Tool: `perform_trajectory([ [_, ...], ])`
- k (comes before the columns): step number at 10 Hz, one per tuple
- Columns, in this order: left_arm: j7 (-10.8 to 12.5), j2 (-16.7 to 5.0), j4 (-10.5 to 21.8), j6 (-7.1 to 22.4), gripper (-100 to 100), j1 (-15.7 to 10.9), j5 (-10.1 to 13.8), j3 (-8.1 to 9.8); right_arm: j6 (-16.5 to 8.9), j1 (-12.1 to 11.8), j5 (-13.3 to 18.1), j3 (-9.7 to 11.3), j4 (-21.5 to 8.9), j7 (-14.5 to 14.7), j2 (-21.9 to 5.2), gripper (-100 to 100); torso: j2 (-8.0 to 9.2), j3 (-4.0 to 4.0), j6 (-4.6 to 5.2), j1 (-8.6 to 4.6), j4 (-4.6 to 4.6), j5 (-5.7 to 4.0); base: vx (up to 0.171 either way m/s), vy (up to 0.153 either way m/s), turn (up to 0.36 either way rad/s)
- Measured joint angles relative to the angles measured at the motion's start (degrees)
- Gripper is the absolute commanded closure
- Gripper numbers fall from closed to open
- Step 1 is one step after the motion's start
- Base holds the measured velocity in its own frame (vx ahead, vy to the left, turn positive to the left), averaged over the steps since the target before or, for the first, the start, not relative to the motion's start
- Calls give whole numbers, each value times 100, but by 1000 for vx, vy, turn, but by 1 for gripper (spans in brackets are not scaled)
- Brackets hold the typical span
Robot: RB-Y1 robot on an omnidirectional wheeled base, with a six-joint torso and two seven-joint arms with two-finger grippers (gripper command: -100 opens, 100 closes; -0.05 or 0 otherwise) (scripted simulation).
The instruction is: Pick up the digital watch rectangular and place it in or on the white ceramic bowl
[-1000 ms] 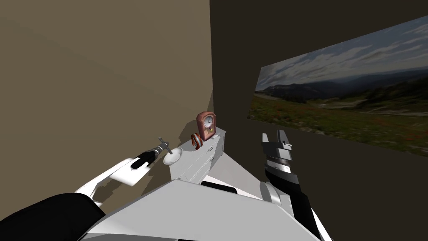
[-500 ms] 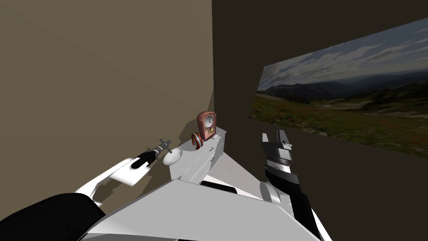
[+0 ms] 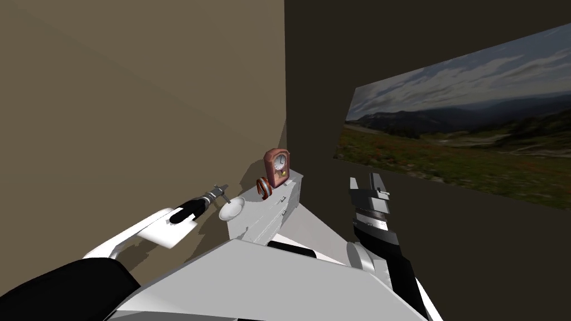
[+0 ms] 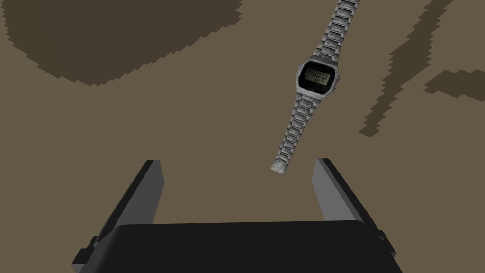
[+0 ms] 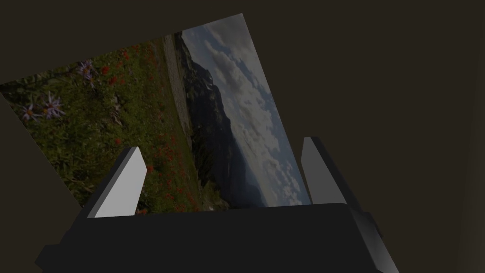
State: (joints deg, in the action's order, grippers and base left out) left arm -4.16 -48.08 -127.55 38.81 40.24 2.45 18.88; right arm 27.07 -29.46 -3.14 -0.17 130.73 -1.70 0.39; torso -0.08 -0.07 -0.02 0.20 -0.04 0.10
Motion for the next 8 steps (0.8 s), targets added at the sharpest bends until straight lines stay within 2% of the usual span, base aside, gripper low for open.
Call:
perform_trajectory([
  [5,141,-246,-674,496,-100,263,203,250,0,0,0,0,0,0,0,0,5,2,0,-9,1,-1,9,15,11],
  [6,147,-252,-687,511,0,269,209,258,0,0,0,0,0,0,0,0,7,4,0,-12,1,-2,0,0,0],
  [8,147,-251,-686,510,0,269,208,257,0,0,0,0,0,0,0,0,7,4,0,-12,1,-2,0,0,0],
])
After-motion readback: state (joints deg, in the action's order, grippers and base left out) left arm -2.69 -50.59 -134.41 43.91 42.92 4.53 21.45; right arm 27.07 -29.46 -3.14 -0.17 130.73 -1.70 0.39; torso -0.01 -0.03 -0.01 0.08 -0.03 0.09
